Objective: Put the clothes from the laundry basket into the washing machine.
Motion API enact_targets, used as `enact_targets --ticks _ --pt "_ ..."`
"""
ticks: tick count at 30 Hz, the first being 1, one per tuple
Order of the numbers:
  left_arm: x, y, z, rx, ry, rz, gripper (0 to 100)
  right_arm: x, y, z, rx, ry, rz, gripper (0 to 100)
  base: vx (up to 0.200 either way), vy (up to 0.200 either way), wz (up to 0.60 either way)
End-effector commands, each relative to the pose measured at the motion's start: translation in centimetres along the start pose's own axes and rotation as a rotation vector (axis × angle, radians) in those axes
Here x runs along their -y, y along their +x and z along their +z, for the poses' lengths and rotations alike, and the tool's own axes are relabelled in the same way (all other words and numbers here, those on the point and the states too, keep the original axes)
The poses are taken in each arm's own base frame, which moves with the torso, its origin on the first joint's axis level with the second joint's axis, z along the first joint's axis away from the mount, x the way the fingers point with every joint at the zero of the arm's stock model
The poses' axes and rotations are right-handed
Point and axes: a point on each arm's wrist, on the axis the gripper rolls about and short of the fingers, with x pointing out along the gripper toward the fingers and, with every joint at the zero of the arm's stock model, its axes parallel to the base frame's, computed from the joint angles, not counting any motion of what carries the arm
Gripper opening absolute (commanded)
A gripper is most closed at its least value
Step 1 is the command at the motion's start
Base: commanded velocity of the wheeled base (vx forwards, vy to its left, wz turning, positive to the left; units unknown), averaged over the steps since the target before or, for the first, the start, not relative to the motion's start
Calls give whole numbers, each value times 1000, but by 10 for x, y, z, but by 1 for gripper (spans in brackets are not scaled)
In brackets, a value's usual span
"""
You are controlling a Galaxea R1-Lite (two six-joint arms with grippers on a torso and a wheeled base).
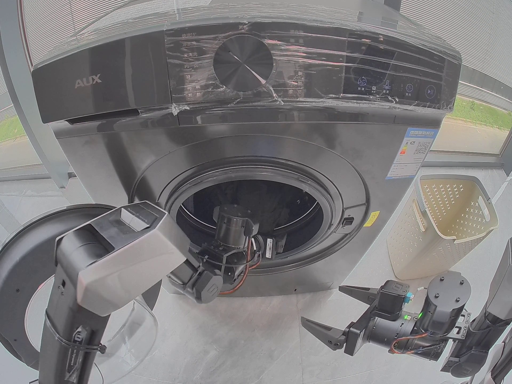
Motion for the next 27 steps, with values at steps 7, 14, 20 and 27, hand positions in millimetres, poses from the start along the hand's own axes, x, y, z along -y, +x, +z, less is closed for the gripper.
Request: enact_targets --ticks 7,14,20,27 --pt "37 -154 12 -58 14 -213 100 3 -14 -11 -64 1 -13 100 0 0 0" --pt "32 -225 23 15 -41 -285 100 5 -26 0 -4 4 -22 100 0 0 0" --pt "13 -275 56 172 -125 -292 100 7 -37 13 89 18 -134 100 0 0 0" --pt "-22 -293 42 176 -152 -126 100 25 -57 32 205 49 -319 100 0 0 0"
